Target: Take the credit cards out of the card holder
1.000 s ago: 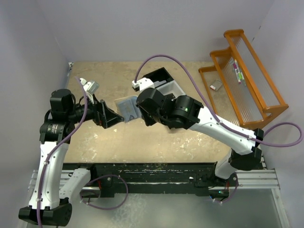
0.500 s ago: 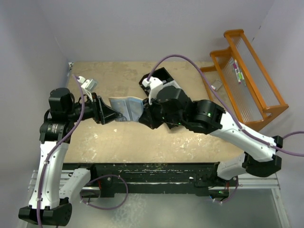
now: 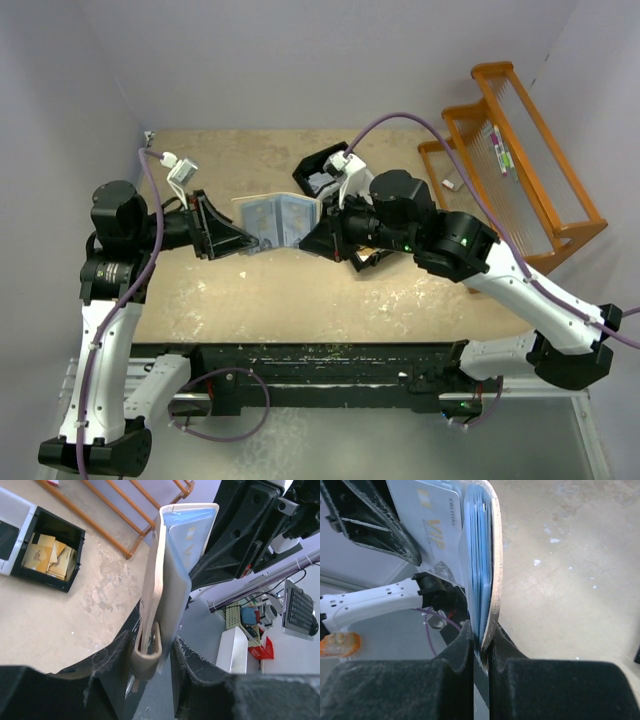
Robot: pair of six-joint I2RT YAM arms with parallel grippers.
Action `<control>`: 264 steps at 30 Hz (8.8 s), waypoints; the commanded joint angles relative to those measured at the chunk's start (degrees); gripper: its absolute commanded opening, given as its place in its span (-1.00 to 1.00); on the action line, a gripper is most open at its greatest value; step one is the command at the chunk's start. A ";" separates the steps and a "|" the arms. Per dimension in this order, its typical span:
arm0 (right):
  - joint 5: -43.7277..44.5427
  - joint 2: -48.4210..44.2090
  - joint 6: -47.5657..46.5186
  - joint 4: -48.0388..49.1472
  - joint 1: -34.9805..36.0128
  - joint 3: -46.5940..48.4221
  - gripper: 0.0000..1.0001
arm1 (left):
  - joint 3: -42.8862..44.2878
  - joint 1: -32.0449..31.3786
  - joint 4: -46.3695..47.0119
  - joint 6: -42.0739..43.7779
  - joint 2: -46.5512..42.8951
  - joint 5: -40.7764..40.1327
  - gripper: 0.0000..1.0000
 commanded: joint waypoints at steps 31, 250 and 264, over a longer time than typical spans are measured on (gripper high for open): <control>-24.46 -5.53 2.11 18.56 -5.63 -9.74 -1.00 | -0.67 0.52 12.29 -11.63 0.34 14.27 -0.69; -43.66 1.39 36.07 73.76 -12.54 -26.43 -0.56 | 12.04 1.63 -7.75 7.34 6.18 22.17 -1.00; -44.55 3.45 39.05 75.97 -11.61 -26.62 -0.95 | 11.00 1.65 -7.34 8.43 5.91 21.24 -1.00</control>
